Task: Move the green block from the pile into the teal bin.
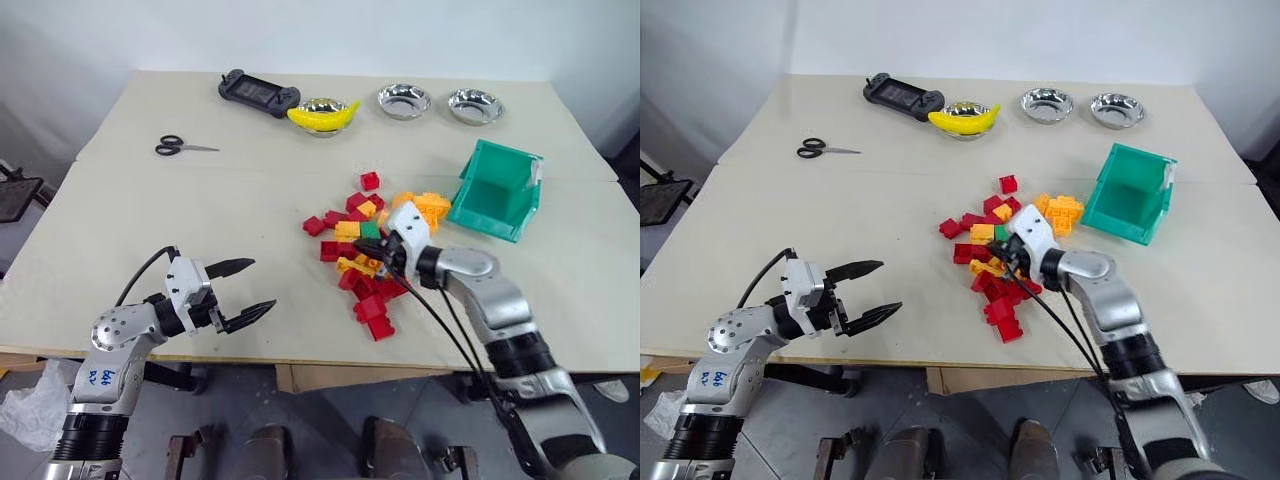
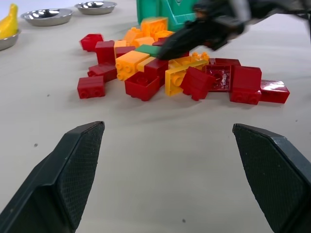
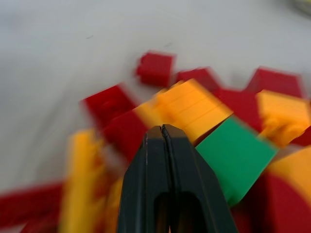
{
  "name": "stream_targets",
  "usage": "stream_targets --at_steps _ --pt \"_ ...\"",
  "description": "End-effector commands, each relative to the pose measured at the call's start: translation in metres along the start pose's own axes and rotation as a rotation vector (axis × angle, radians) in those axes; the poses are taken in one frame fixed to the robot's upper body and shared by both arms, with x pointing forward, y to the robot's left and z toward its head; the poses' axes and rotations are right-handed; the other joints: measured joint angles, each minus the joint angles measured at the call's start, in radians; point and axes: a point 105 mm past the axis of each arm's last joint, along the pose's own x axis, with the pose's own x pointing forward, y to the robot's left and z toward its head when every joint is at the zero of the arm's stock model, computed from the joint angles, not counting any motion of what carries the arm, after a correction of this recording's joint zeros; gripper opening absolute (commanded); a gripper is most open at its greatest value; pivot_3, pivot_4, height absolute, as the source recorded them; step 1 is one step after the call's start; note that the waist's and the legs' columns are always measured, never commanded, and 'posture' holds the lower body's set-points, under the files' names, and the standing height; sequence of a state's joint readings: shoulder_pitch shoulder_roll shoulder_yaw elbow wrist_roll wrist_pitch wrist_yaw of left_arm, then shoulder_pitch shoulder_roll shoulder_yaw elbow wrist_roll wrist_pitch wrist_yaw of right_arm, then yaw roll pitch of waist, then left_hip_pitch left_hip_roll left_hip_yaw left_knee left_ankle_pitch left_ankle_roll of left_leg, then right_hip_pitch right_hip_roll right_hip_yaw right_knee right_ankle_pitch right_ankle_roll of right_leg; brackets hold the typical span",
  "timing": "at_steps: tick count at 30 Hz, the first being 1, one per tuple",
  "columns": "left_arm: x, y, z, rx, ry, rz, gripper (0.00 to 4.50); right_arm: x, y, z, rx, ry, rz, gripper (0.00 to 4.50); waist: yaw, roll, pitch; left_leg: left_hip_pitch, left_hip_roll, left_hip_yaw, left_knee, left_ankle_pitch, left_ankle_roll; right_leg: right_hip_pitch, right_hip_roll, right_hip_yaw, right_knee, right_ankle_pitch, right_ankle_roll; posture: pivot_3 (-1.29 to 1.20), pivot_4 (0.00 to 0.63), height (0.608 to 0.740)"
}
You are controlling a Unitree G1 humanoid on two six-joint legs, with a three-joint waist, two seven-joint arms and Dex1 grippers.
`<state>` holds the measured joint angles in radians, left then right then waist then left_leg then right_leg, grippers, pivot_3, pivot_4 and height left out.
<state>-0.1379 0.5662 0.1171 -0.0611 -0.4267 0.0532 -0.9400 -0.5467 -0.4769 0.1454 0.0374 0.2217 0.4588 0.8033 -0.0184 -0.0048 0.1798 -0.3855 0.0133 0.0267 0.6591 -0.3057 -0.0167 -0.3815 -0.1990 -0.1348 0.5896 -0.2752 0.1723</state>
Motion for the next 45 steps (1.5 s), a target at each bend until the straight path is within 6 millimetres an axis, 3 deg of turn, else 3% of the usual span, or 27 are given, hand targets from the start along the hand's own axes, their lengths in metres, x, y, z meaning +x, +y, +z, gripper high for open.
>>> stream_targets --at_steps 1,3,6,8,12,15,19,20,24,28,38,45 --pt "-0.002 -0.001 0.004 0.016 -0.007 -0.001 4.50 -0.021 -0.001 0.011 0.013 -0.058 0.003 0.03 0.000 0.000 0.000 0.000 0.000 0.000 0.000 0.000 0.000 0.000 0.000 0.000 0.000 0.000 0.000 0.00 0.150 0.740" --pt "-0.003 -0.002 0.003 0.017 -0.007 -0.004 4.50 -0.041 -0.010 0.016 0.026 -0.119 -0.032 0.03 0.001 0.000 0.000 0.000 0.000 0.000 0.000 0.000 0.000 -0.001 0.000 0.000 0.000 0.000 0.000 0.00 0.150 0.740" --pt "-0.005 0.001 0.006 0.030 -0.012 0.001 4.50 -0.076 -0.026 0.006 0.063 -0.120 -0.101 0.19 0.013 0.000 0.000 0.000 0.000 0.002 0.000 -0.001 0.001 -0.001 0.000 0.001 -0.001 0.000 0.000 0.00 0.150 0.740" --pt "-0.006 0.003 0.009 0.057 -0.020 0.001 4.50 -0.094 -0.027 -0.002 0.091 -0.092 -0.103 0.64 0.020 0.000 0.000 0.000 0.000 0.002 0.000 -0.001 0.001 -0.001 0.000 0.001 -0.001 0.000 0.000 0.00 0.150 0.740" --pt "-0.004 0.005 0.017 0.065 -0.043 -0.003 4.50 -0.125 -0.033 -0.019 0.128 -0.052 -0.173 1.97 0.021 0.000 0.000 0.000 0.001 0.003 0.000 -0.001 0.001 -0.001 0.000 0.001 -0.001 0.000 0.000 0.00 0.150 0.740" --pt "-0.001 0.003 0.014 0.065 -0.033 -0.026 4.50 -0.114 -0.025 0.002 0.180 -0.127 -0.161 2.96 0.011 0.000 0.000 0.000 0.001 0.004 0.001 -0.001 0.001 -0.001 0.000 0.003 -0.001 0.000 0.000 0.00 0.150 0.740" --pt "0.005 0.002 0.015 0.066 -0.040 -0.043 4.50 -0.082 0.003 0.016 0.197 -0.105 -0.032 4.33 0.006 0.000 0.000 0.001 0.003 0.005 0.001 -0.001 0.000 -0.003 0.002 0.005 0.001 0.000 0.000 0.00 0.150 0.740" --pt "0.007 0.002 0.015 0.067 -0.043 -0.046 4.50 -0.073 0.006 0.020 0.239 -0.124 -0.029 4.48 0.006 0.000 0.000 0.001 0.003 0.005 0.001 -0.001 0.000 -0.003 0.002 0.005 0.000 0.000 0.000 0.00 0.150 0.740" --pt "0.011 0.003 0.017 0.070 -0.054 -0.050 4.50 -0.041 0.013 0.025 0.375 -0.121 0.004 4.48 0.016 0.000 0.000 0.000 0.003 0.005 0.002 -0.002 0.000 -0.003 0.002 0.005 0.001 0.000 -0.001 0.00 0.150 0.740" --pt "0.010 -0.001 0.018 0.069 -0.051 -0.066 4.50 -0.015 -0.008 0.014 0.384 -0.045 -0.120 4.48 0.018 0.000 0.000 -0.003 0.002 0.006 0.003 -0.003 0.000 -0.005 0.002 0.005 0.001 0.000 -0.001 0.00 0.150 0.740" --pt "0.006 -0.004 0.017 0.059 -0.042 -0.040 4.50 0.008 -0.024 0.010 0.278 0.033 -0.236 4.48 0.014 0.000 0.000 -0.004 0.002 0.009 0.003 -0.003 0.000 -0.010 0.002 0.009 0.004 0.000 -0.001 0.00 0.150 0.740" --pt "0.006 -0.005 0.016 0.052 -0.045 -0.031 4.50 0.012 -0.031 0.007 0.274 0.055 -0.301 4.48 0.014 0.000 0.000 -0.004 0.002 0.009 0.003 -0.003 0.001 -0.010 0.002 0.010 0.004 0.000 0.000 0.00 0.150 0.740"
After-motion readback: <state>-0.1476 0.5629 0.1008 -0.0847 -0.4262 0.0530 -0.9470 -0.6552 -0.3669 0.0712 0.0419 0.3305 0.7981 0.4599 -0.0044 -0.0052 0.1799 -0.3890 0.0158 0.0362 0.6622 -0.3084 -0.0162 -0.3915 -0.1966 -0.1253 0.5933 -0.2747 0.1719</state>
